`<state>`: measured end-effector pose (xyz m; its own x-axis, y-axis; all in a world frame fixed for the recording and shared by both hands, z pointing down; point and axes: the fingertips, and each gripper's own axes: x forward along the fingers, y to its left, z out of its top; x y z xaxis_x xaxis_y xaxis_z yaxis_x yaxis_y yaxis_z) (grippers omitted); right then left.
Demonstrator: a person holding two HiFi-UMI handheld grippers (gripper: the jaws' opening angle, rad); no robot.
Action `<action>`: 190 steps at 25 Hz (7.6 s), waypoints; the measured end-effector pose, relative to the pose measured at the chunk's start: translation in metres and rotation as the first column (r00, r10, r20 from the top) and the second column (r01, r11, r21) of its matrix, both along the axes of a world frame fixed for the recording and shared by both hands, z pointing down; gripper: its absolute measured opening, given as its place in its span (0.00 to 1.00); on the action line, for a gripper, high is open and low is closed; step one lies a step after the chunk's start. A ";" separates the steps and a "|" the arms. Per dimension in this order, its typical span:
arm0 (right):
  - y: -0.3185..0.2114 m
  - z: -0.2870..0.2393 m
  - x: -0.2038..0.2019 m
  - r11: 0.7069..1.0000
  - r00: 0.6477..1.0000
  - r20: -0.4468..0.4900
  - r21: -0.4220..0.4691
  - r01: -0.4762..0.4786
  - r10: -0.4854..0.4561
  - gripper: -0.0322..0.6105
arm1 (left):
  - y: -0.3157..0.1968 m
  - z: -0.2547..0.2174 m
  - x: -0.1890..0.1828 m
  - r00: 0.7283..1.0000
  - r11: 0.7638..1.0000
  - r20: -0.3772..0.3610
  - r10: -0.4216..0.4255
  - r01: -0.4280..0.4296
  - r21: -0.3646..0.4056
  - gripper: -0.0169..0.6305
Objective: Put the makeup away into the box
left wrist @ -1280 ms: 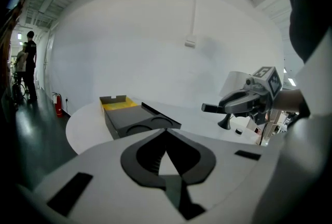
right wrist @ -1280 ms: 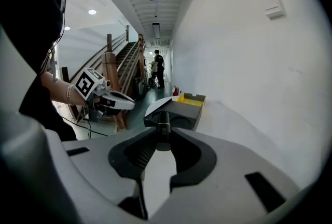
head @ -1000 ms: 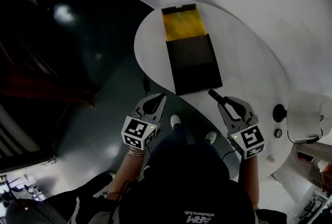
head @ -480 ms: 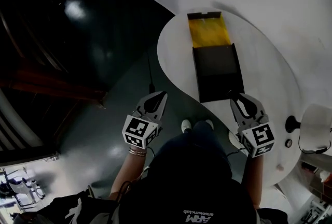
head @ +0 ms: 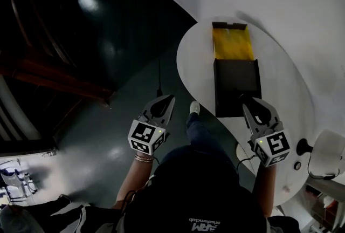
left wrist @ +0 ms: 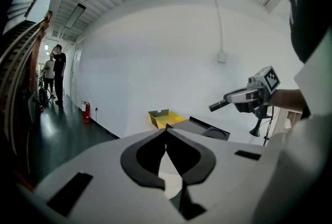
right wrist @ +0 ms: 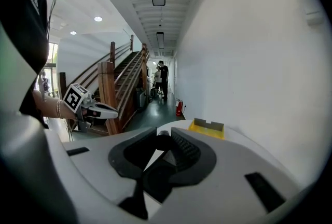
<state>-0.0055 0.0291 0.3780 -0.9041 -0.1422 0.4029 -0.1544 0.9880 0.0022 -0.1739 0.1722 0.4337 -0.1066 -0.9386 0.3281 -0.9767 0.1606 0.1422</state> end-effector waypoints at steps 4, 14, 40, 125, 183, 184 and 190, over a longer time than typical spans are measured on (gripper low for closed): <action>-0.007 0.000 -0.028 1.000 1.000 0.006 0.001 0.021 -0.021 0.20 | -0.004 0.001 -0.024 1.000 1.000 -0.001 -0.016 0.016 -0.005 0.05; -0.046 0.003 -0.082 0.999 0.999 0.019 -0.019 -0.027 0.028 0.20 | -0.058 0.003 -0.080 0.998 0.999 -0.023 0.054 -0.054 -0.005 0.05; -0.096 0.012 -0.119 0.977 0.990 0.059 -0.177 -0.118 0.130 0.20 | -0.138 0.010 -0.125 0.986 0.983 -0.016 0.164 -0.164 -0.077 0.05; -0.230 0.152 -0.243 0.766 0.838 -0.267 -0.341 -0.545 0.477 0.20 | -0.386 0.100 -0.209 0.735 0.714 -0.208 0.645 -0.677 -0.177 0.05; -0.233 0.213 -0.255 0.795 0.825 -0.473 -0.346 -0.498 0.310 0.21 | -0.395 0.128 -0.209 0.744 0.714 -0.258 0.616 -0.666 -0.216 0.05; -0.233 0.213 -0.255 0.794 0.825 -0.471 -0.348 -0.498 0.311 0.21 | -0.395 0.127 -0.210 0.745 0.714 -0.257 0.616 -0.666 -0.216 0.05; -0.234 0.206 -0.256 0.788 0.828 -0.454 -0.350 -0.507 0.331 0.23 | -0.392 0.124 -0.211 0.744 0.714 -0.253 0.619 -0.666 -0.216 0.05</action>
